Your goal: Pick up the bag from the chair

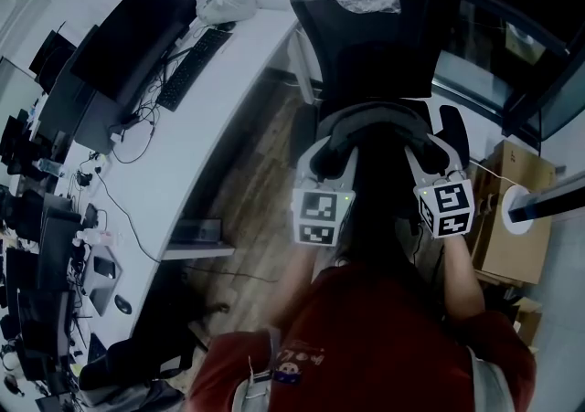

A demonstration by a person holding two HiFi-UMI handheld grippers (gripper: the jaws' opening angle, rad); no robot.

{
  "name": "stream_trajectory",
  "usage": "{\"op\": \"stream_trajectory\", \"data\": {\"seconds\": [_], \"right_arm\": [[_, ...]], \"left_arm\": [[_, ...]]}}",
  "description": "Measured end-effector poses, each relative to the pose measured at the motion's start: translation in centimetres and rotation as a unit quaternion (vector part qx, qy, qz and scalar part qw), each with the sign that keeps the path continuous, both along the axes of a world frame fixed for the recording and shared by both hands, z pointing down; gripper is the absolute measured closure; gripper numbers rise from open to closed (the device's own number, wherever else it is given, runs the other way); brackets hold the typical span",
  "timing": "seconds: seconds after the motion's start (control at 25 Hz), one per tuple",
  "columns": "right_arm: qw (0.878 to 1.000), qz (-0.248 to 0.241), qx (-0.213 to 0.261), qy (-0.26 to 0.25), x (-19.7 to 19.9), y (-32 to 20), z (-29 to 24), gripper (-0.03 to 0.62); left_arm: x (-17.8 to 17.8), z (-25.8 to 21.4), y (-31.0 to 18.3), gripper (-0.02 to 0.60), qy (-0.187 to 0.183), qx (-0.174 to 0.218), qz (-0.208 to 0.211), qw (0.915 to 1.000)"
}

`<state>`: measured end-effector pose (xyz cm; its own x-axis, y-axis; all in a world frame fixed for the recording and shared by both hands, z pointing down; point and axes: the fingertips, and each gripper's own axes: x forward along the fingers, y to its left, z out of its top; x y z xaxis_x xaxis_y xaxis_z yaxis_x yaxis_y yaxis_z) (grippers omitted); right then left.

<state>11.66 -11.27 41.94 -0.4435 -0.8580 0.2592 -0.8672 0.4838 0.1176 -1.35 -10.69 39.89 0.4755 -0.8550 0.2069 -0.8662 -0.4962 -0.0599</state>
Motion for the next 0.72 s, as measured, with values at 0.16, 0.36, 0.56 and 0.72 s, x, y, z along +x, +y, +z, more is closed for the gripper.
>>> {"op": "stream_trajectory", "data": {"seconds": [0.16,0.36,0.56,0.72], "right_arm": [[1.000,-0.001,-0.001,-0.001,-0.6,-0.1,0.1,0.456],[1.000,0.001,-0.008,0.000,-0.7,-0.2,0.5,0.456],[1.000,0.005,-0.010,0.006,-0.4,-0.6,0.6,0.456],[1.000,0.003,-0.007,0.010,-0.8,-1.6,0.5,0.457]], "left_arm": [[-0.5,0.1,-0.2,0.417,-0.001,-0.001,0.000,1.0000],[-0.6,0.3,-0.4,0.417,-0.001,-0.005,0.003,1.0000],[-0.4,0.6,-0.9,0.417,0.004,-0.009,0.007,0.9999],[-0.8,0.5,-1.9,0.419,0.007,-0.009,0.006,0.9999]]}}
